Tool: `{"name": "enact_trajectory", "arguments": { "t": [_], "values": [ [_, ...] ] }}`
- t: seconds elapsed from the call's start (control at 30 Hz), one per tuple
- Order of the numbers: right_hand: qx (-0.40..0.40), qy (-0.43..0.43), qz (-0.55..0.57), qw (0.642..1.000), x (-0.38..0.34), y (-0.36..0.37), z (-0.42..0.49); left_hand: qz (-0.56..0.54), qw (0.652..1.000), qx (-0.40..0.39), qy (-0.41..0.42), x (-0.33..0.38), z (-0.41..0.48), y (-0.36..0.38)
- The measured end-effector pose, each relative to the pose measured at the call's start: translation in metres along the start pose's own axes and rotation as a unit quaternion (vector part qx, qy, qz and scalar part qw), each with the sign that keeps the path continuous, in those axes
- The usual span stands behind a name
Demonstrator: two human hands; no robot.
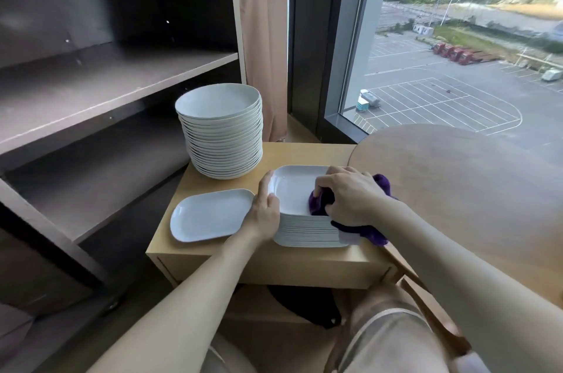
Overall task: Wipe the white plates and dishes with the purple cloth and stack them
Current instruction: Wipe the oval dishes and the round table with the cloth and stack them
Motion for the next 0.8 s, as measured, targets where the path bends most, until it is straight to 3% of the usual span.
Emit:
{"name": "enact_trajectory", "arguments": {
  "t": [0.3,0.47,0.6,0.8],
  "values": [
    [0.071,-0.061,-0.001,0.996,-0.059,0.018,0.038,-0.127,0.990,-0.066,0.009,0.003,-0.001,-0.004],
    [0.118,-0.034,-0.006,0.992,-0.060,0.020,0.049,-0.059,0.997,-0.038,0.037,-0.001,-0.005,-0.006],
    [0.147,-0.020,-0.075,0.986,-0.063,0.026,0.045,-0.027,0.998,-0.033,0.035,0.000,-0.005,-0.007],
    [0.117,0.025,-0.135,0.984,-0.049,0.019,0.042,0.024,0.999,-0.029,-0.006,-0.001,-0.005,-0.003]
  ]
}}
Point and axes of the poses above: each hand's wrist, its own z-axis towards the middle knuckle, its own y-axis out of the palm, x = y × z, the point moved 2 cm from there along z, towards the middle knuckle, and after that the axes turned 7 degrees about y, right-handed, at the moved point
